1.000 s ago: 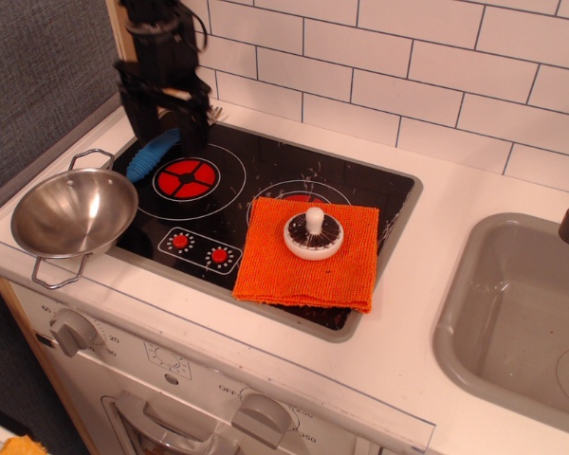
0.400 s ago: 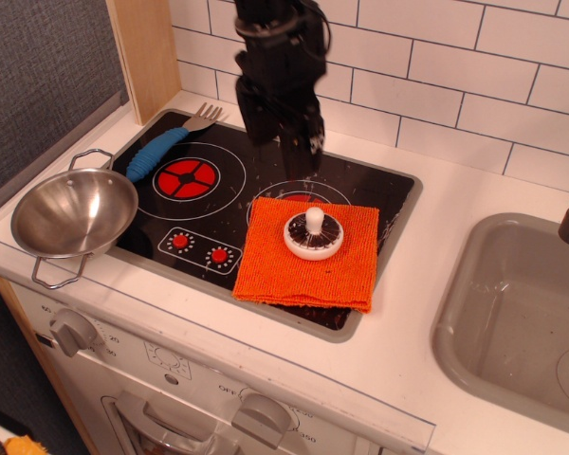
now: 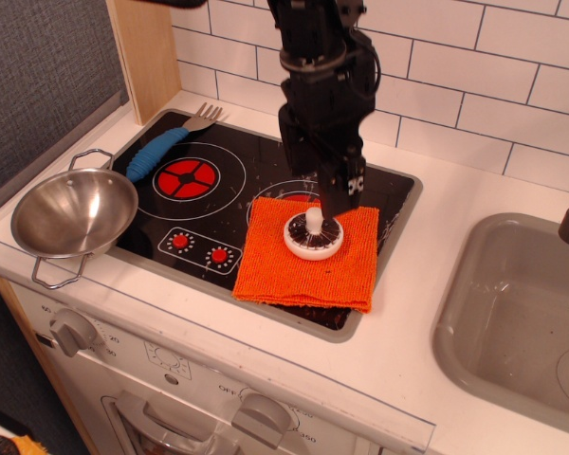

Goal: Put the sushi inside the pot.

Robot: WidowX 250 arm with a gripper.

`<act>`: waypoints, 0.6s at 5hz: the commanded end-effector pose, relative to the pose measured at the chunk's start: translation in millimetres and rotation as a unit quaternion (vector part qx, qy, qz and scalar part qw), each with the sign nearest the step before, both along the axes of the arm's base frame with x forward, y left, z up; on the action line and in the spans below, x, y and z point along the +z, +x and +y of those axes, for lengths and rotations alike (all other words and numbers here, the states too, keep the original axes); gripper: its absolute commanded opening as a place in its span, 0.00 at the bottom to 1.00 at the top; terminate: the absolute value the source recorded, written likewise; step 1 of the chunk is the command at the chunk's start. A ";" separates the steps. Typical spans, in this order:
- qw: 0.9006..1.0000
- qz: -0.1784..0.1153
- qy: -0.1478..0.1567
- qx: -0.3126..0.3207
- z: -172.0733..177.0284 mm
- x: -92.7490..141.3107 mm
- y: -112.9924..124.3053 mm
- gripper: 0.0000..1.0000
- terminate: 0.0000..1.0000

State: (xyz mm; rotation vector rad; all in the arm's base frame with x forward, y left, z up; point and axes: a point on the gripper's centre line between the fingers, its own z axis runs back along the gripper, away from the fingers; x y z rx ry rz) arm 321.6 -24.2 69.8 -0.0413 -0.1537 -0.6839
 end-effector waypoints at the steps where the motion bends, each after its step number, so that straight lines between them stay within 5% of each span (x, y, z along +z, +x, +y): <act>1: 1.000 -0.013 0.014 0.000 2.0 2.4 -6.0 1.00 0.00; 3: 0.999 0.002 0.027 0.016 8.2 -11.5 -1.8 1.00 0.00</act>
